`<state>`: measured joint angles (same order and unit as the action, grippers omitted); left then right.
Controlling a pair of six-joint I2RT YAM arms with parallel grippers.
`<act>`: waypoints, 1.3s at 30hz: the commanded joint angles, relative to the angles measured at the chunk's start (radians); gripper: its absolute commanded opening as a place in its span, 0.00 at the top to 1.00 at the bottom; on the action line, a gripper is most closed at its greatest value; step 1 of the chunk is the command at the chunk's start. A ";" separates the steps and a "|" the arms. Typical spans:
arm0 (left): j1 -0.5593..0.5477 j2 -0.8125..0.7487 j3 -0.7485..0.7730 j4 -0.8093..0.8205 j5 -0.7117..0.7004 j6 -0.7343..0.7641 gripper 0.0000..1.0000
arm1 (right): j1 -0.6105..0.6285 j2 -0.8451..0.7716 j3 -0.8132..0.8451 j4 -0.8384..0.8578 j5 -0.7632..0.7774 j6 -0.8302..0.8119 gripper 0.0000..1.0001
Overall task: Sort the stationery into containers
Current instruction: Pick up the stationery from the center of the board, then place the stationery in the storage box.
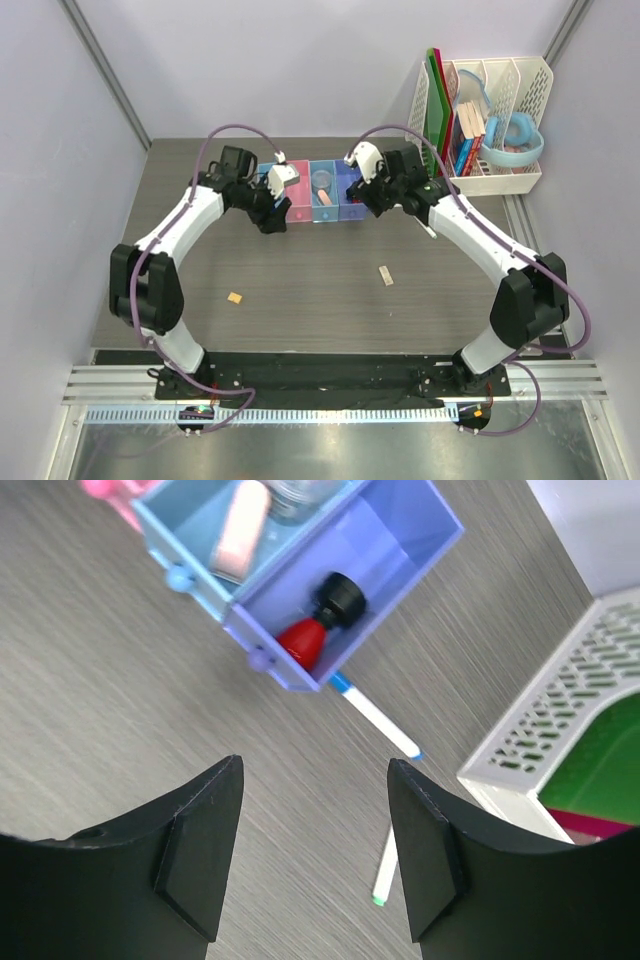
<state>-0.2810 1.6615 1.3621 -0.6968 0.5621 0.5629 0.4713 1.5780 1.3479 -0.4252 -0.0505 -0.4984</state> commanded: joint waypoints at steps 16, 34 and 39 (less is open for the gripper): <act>-0.153 0.451 0.630 -0.050 0.007 -0.077 0.37 | -0.224 -0.125 -0.164 0.057 0.006 -0.011 0.36; -0.224 0.669 0.894 0.063 -0.064 -0.113 0.37 | -0.264 -0.208 -0.273 0.072 0.031 0.011 0.36; -0.225 0.690 0.905 0.131 -0.074 -0.118 0.36 | -0.264 -0.214 -0.280 0.074 0.034 0.011 0.36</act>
<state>-0.5045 2.3367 2.2242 -0.6594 0.4976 0.4660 0.2115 1.4109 1.0668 -0.3885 -0.0315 -0.4969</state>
